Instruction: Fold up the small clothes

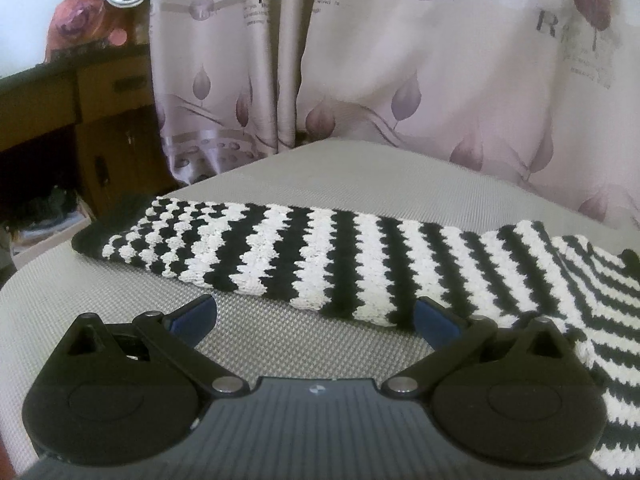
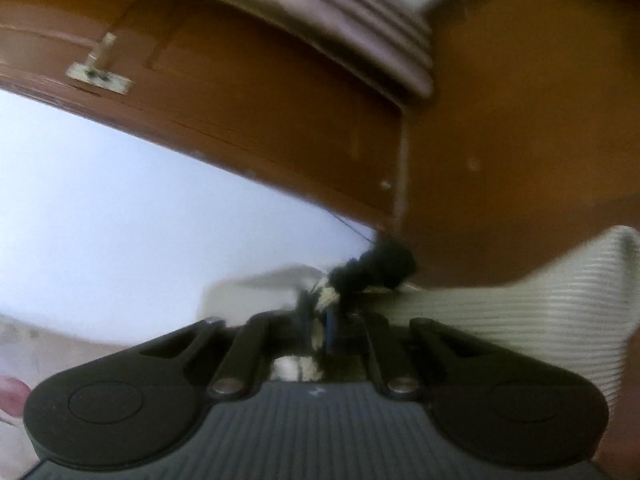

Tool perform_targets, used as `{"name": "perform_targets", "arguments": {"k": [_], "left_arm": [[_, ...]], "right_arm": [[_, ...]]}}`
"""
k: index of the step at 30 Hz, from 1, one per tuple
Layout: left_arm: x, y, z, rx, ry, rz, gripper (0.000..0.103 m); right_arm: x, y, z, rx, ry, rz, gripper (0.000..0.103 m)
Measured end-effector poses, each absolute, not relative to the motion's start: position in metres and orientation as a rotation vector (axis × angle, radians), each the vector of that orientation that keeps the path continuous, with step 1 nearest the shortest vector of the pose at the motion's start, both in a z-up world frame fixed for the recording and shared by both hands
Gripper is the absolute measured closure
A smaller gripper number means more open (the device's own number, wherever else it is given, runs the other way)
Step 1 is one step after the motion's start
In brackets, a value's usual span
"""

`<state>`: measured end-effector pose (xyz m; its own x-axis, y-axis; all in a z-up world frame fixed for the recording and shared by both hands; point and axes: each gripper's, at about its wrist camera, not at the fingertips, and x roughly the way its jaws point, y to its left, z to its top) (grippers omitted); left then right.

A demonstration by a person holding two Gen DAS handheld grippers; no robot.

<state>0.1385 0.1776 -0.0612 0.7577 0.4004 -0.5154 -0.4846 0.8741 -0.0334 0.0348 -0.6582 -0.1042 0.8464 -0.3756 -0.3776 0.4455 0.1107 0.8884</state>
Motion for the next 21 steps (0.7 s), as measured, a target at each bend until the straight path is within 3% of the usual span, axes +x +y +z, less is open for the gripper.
{"name": "perform_targets", "arguments": {"k": [5,10,15,21], "left_arm": [[0.131,0.179,-0.059,-0.187,0.478,0.487,0.0],[0.124,0.187,-0.06,-0.245,0.451,0.485,0.0],[0.119,0.198,-0.06,-0.335,0.427,0.476,0.0],[0.114,0.209,-0.062,-0.418,0.397,0.469,0.0]], "right_arm": [[0.101,-0.604,-0.008,1.119,0.02,-0.403,0.096],[0.183,-0.518,0.05,1.059,0.031,-0.133,0.096],[0.253,-0.423,0.057,1.049,0.08,0.071,0.096],[0.304,-0.316,0.018,1.098,0.181,0.225,0.096]]}}
